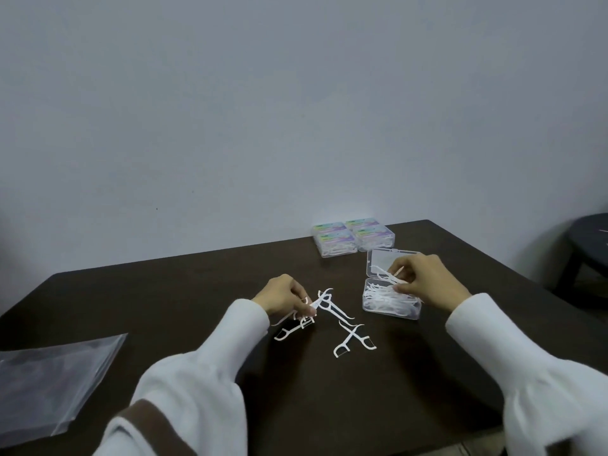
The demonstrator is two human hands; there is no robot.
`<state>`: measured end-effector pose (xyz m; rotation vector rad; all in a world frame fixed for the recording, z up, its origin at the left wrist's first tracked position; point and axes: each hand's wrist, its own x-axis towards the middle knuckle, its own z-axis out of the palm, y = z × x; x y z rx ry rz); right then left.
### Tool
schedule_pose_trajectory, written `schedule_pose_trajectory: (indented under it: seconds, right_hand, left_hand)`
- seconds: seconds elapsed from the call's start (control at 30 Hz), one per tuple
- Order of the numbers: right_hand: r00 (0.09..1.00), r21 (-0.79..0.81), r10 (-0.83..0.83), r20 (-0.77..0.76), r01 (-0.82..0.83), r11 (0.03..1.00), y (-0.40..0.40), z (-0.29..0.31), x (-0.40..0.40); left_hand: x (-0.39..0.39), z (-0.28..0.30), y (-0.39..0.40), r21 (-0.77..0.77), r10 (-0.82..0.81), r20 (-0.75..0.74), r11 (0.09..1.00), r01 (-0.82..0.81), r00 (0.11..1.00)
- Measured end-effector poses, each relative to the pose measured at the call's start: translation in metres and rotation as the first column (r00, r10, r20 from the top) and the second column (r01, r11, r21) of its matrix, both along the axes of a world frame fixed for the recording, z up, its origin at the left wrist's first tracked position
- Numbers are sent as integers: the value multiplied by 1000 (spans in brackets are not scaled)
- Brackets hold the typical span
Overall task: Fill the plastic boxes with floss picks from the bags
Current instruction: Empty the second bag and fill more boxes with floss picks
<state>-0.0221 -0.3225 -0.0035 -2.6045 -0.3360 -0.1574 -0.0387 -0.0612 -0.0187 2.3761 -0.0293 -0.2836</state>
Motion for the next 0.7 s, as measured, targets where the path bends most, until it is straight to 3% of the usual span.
schedule_pose_trajectory:
  seconds: [0.23, 0.47, 0.7]
  right_hand:
    - [998, -53, 37, -51, -40, 998, -1, -17, 10]
    - [993, 32, 109, 48, -110, 993, -19, -19, 14]
    - [994, 36, 30, 108, -34, 999, -49, -24, 9]
  left_hand:
    - [17, 22, -21, 61, -96, 70, 994, 92, 993]
    - [41, 51, -48, 147, -191, 215, 976, 162, 958]
    - [53, 38, -79, 209, -308, 325, 946, 249, 894]
